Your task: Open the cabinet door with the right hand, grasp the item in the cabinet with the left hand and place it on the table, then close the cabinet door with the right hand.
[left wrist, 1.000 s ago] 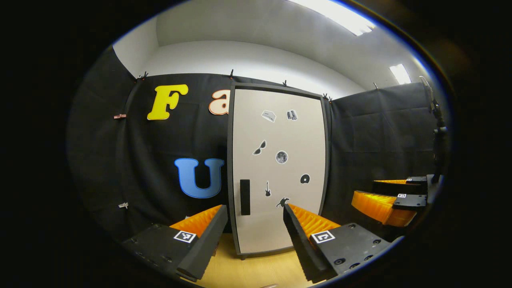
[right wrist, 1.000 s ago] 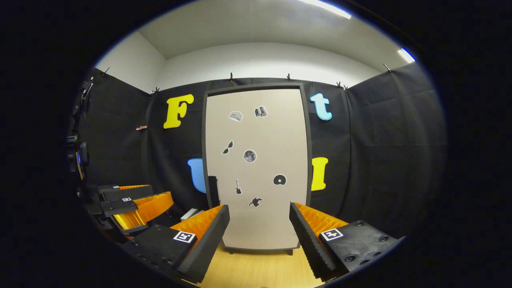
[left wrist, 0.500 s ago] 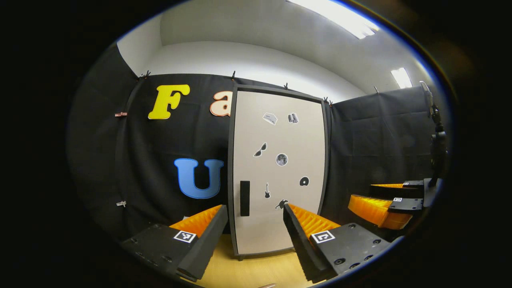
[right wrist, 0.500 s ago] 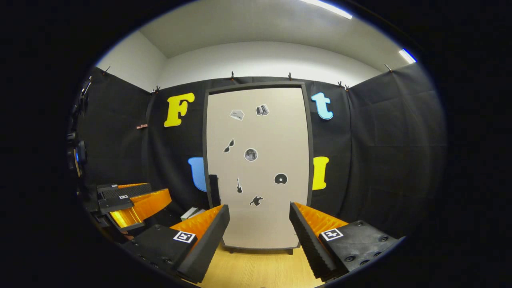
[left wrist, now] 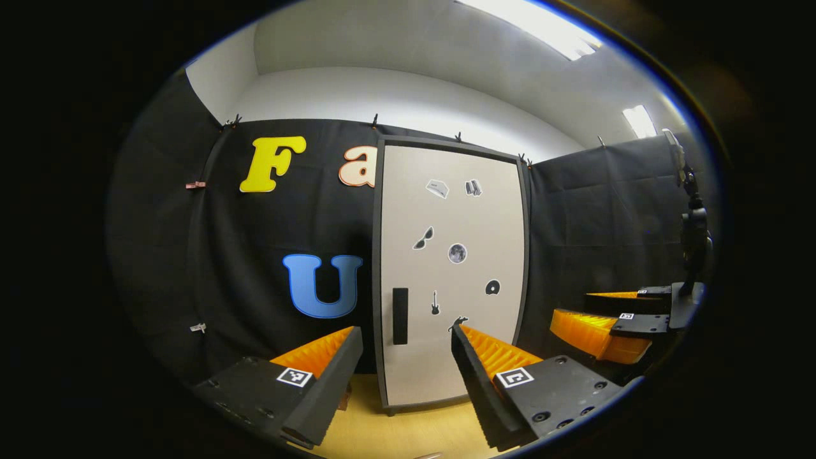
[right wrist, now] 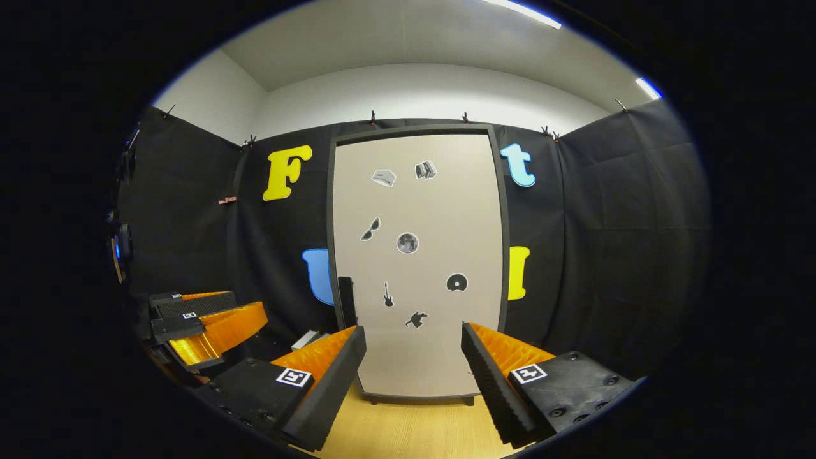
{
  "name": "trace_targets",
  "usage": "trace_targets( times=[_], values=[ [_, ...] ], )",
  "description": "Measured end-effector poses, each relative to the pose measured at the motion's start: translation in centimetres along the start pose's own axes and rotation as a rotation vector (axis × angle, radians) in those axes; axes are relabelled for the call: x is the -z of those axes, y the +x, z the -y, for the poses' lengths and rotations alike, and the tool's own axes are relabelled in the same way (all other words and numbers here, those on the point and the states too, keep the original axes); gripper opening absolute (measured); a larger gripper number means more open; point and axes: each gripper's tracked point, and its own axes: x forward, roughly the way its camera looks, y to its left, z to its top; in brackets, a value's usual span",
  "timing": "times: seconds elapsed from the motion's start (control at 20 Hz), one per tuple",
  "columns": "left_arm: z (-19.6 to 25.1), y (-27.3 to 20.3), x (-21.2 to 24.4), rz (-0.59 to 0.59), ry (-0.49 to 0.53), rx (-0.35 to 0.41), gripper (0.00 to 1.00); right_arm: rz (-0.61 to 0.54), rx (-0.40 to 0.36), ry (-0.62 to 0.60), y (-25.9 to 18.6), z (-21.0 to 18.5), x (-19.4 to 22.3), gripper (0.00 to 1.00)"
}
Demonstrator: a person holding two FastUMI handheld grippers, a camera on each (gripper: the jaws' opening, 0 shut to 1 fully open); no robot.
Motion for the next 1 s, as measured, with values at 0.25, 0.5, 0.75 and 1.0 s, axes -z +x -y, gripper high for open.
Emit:
trace_targets(
  times=[0.25, 0.5, 0.75, 1.0],
  values=[
    [-1.7, 0.0, 0.5, -0.002, -0.015, 0.005, 0.89, 0.024, -0.022, 0.008, 1.3, -2.3, -0.1, 0.97],
    [-4.5, -0.6, 0.9, -0.007, -0.017, -0.009, 0.89, 0.047, -0.057, 0.03, 4.0, -6.0, 0.3, 0.97],
    [-7.5, -1.1, 1.5, -0.015, -0.028, -0.022, 0.89, 0.084, -0.087, 0.029, 7.3, -10.0, 0.7, 0.97],
    [-10.8, -1.6, 2.0, -0.015, -0.031, -0.061, 0.89, 0.074, -0.109, 0.0, 11.3, -13.3, 2.4, 0.97]
  ],
)
